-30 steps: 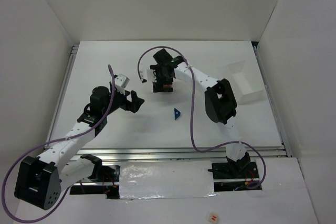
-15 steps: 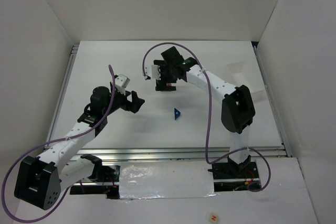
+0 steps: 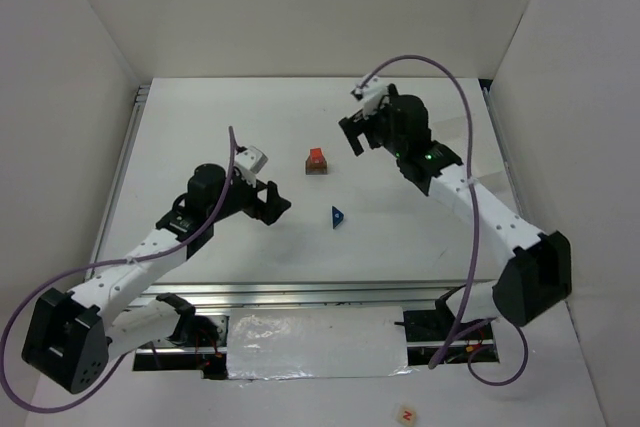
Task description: Build the wood block tower
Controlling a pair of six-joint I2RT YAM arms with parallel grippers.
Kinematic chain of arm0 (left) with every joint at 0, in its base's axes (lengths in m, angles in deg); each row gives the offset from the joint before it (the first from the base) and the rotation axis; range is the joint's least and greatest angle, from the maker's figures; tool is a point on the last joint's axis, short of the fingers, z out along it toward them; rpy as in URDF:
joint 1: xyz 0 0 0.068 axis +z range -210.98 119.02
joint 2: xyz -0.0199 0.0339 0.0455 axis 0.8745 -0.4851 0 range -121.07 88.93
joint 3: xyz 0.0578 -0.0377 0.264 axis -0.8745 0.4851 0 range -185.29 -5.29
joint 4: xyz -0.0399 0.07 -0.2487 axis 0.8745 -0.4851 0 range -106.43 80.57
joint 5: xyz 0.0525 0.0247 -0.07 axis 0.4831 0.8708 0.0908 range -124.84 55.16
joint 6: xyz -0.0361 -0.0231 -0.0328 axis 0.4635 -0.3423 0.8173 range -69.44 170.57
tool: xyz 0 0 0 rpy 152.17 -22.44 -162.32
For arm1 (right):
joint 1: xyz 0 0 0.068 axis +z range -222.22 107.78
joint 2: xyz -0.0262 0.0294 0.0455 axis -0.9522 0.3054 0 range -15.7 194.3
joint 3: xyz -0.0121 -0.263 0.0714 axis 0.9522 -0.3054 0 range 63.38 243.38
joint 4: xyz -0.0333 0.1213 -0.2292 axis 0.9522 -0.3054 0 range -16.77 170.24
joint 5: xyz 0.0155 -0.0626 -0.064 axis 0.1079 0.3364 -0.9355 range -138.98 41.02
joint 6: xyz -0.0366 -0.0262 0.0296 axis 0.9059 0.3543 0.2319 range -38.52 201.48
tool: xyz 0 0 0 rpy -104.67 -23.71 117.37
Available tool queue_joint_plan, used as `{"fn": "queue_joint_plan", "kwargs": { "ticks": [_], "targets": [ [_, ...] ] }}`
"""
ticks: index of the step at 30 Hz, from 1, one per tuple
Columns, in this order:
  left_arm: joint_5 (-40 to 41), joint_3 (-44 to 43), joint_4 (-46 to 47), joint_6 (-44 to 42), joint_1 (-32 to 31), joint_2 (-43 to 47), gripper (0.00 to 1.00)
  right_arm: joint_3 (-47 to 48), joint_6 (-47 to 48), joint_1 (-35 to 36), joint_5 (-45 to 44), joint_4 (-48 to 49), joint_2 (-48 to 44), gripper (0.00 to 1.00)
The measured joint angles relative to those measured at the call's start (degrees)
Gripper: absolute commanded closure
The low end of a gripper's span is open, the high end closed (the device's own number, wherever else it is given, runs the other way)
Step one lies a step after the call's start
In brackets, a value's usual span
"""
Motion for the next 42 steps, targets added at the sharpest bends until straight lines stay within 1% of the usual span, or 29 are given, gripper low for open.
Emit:
{"fn": "queue_joint_plan", "kwargs": {
  "ticks": [2,4,8,11,14,18,22,25,28,31,33,34,35,39,40,42],
  "targets": [
    [0.5,-2.2,-0.7,0.1,-2.3,-1.9,0.01,-4.7,-10.1,-1.7,-4.1,2.9,-4.9,0.0],
    [1.3,-4.4,-0.8,0.5,-6.3,-4.8,0.01,-8.2,-19.2,-2.5,-8.6,3.9,-8.5,0.0],
    [5.0,-6.1,-2.2,3.2,-12.9,-8.4,0.01,-14.1,-33.9,-3.4,-18.3,0.9,-14.8,0.0],
    [9.1,-10.0,-4.8,6.5,-16.9,-13.9,0.01,-17.7,-42.8,-4.5,-24.0,-3.0,-19.3,0.0],
    [12.2,-16.8,-7.7,10.2,-19.3,-21.6,0.01,-21.9,-49.0,-6.1,-27.5,-5.4,-24.7,0.0],
    [15.4,-22.3,-9.6,11.6,-22.7,-28.7,0.01,-27.1,-52.6,-8.1,-28.1,-6.0,-31.2,0.0],
    [18.8,-28.0,-14.4,11.7,-26.7,-34.7,0.02,-29.1,-53.8,-9.6,-27.6,-6.5,-34.6,0.0],
    [21.6,-29.9,-16.7,12.2,-28.1,-37.6,0.04,-29.5,-54.2,-10.4,-27.4,-7.0,-36.0,0.0],
    [23.9,-30.5,-18.1,13.3,-28.3,-39.9,0.1,-30.2,-54.4,-11.2,-27.0,-7.2,-37.2,0.0],
    [25.4,-31.1,-18.9,13.6,-28.3,-42.7,0.12,-30.8,-54.4,-11.8,-26.1,-7.3,-37.6,0.0],
    [25.9,-31.3,-19.0,13.5,-28.2,-44.4,0.17,-31.0,-54.4,-12.1,-25.5,-7.6,-37.6,0.0],
    [26.0,-31.4,-19.1,13.5,-28.2,-45.1,0.17,-31.0,-54.4,-12.2,-25.3,-7.7,-37.6,0.0],
    [26.0,-31.5,-19.1,13.4,-28.2,-45.7,0.2,-31.1,-54.4,-12.3,-25.2,-7.7,-37.6,0.0],
    [25.9,-32.3,-18.7,13.2,-28.2,-47.2,0.21,-31.5,-54.4,-13.0,-24.4,-7.7,-37.6,0.0],
    [25.9,-32.7,-18.6,13.2,-28.2,-47.5,0.26,-31.6,-54.4,-13.2,-24.2,-7.7,-37.6,0.0],
    [25.9,-33.6,-18.4,13.1,-28.2,-48.3,0.3,-31.6,-54.4,-13.5,-24.0,-7.7,-37.3,0.0]
  ]
}}
